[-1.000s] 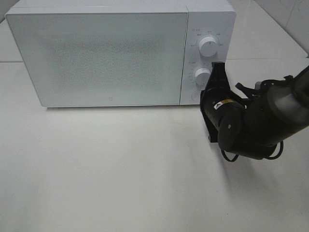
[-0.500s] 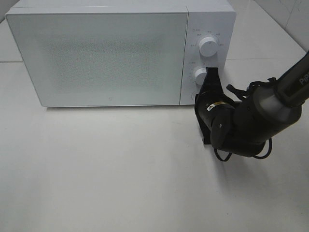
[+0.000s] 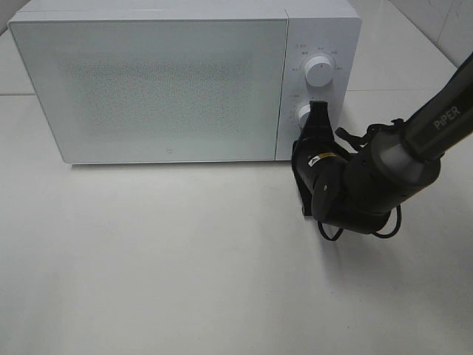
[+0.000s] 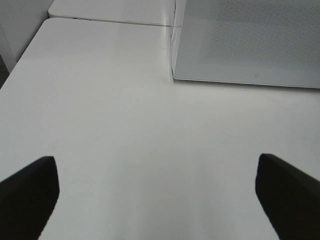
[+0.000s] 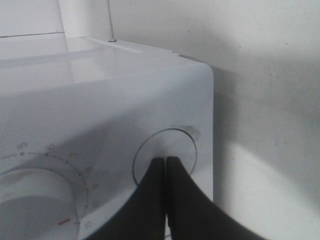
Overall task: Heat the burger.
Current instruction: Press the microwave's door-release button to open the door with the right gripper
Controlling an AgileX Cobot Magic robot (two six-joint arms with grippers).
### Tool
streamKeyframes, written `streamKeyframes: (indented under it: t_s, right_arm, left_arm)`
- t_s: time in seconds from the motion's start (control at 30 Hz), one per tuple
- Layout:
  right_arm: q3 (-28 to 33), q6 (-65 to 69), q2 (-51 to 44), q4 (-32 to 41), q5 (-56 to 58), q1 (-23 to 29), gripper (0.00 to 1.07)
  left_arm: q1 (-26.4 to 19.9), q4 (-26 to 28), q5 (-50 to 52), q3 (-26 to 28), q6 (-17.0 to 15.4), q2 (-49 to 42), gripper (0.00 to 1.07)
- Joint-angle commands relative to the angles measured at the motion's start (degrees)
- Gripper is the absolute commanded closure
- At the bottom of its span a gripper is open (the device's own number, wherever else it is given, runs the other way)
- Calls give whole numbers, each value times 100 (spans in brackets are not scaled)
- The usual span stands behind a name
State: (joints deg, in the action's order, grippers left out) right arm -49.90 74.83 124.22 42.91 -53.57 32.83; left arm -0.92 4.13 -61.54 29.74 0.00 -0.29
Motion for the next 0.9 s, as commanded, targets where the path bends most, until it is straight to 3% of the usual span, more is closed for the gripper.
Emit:
streamKeyframes:
  t_s: [0.03, 0.63, 0.9]
  right_arm:
    - [-92, -69, 23, 103, -149, -17, 107]
    - [-498, -327, 246, 332, -900, -17, 107]
    - [-957, -619, 264, 533, -1215, -86, 107]
  left_arm:
    - [-17, 46, 52, -17, 0, -92, 6]
    - [-17, 46, 52, -17, 0, -92, 6]
    - [-17, 46, 52, -17, 0, -92, 6]
